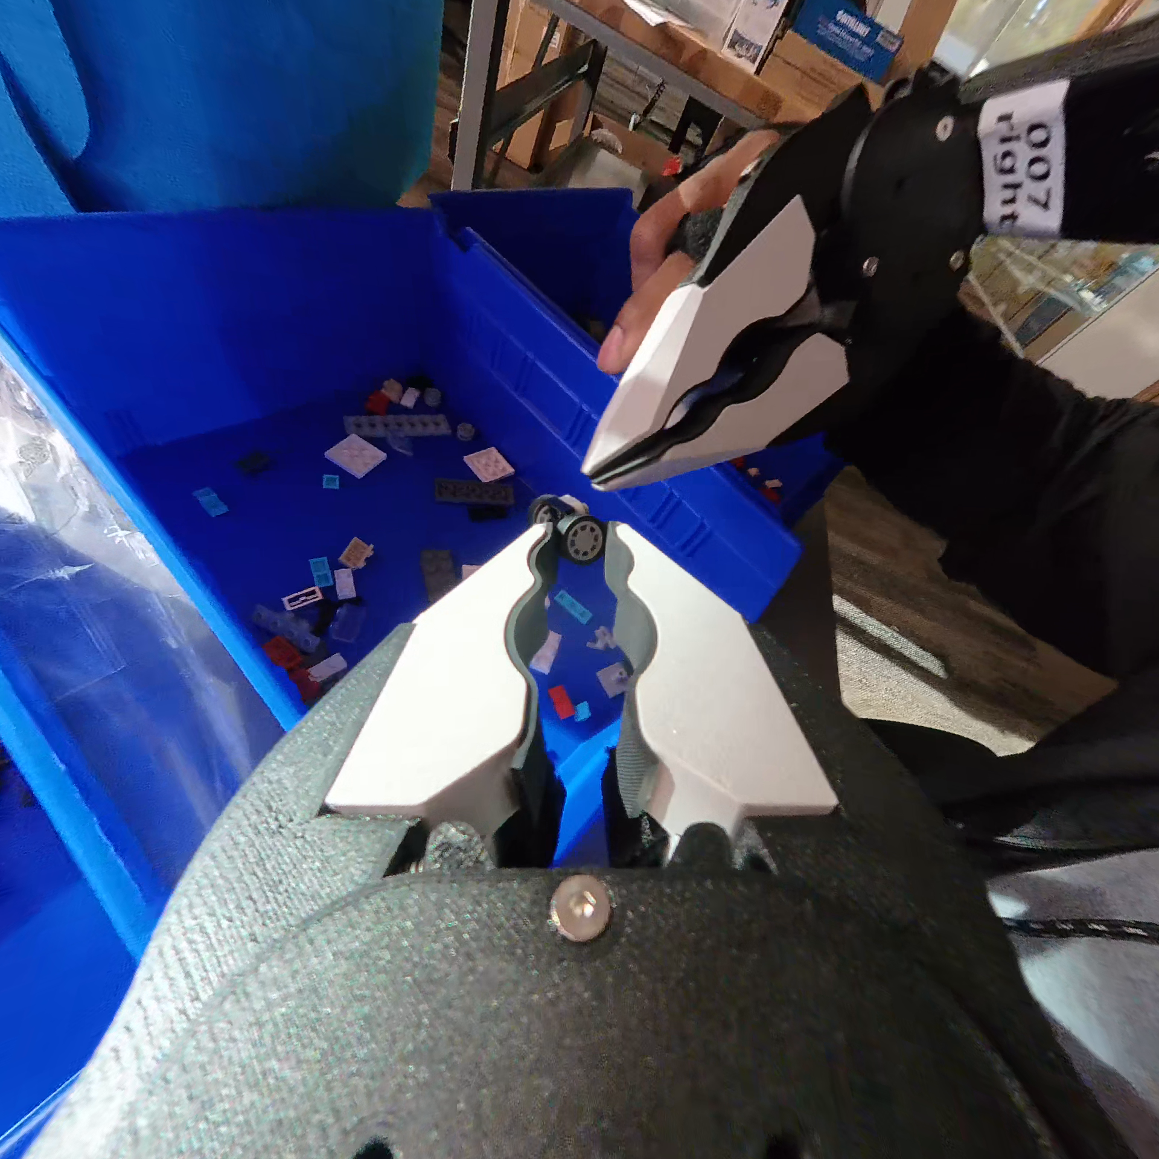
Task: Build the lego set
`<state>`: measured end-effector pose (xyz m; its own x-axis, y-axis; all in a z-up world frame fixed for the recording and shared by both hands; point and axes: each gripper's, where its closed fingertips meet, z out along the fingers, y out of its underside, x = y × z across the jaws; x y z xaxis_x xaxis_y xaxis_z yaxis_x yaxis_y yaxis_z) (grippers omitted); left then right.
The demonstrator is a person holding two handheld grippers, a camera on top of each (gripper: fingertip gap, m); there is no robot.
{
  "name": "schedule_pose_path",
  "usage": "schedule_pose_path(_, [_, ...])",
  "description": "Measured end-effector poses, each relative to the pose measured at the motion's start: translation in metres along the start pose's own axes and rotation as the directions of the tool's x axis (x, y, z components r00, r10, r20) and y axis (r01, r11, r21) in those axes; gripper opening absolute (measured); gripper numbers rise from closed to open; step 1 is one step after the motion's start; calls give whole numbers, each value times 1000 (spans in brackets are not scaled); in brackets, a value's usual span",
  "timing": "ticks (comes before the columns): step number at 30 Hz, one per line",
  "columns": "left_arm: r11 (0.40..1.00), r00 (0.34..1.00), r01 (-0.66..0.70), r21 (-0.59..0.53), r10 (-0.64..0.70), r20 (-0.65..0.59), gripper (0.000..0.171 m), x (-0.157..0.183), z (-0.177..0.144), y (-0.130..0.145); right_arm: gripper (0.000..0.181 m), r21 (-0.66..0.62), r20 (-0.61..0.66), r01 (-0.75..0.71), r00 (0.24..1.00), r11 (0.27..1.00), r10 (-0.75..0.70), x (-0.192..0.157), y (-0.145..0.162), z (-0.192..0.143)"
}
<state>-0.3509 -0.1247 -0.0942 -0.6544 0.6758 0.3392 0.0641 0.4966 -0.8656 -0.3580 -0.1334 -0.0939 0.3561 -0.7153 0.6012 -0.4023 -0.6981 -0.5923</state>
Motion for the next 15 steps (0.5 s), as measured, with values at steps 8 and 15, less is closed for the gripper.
schedule_pose_path(8, [967,960,231,105,-210,-183,15,8,-8,-14,28,89,-97,-35,994,995,44,6,-16,-1])
schedule_pose_path(15, [890,864,443,108,-391,-319,16,13,-9,-19,18,130,-138,-58,987,990,76,11,-29,4])
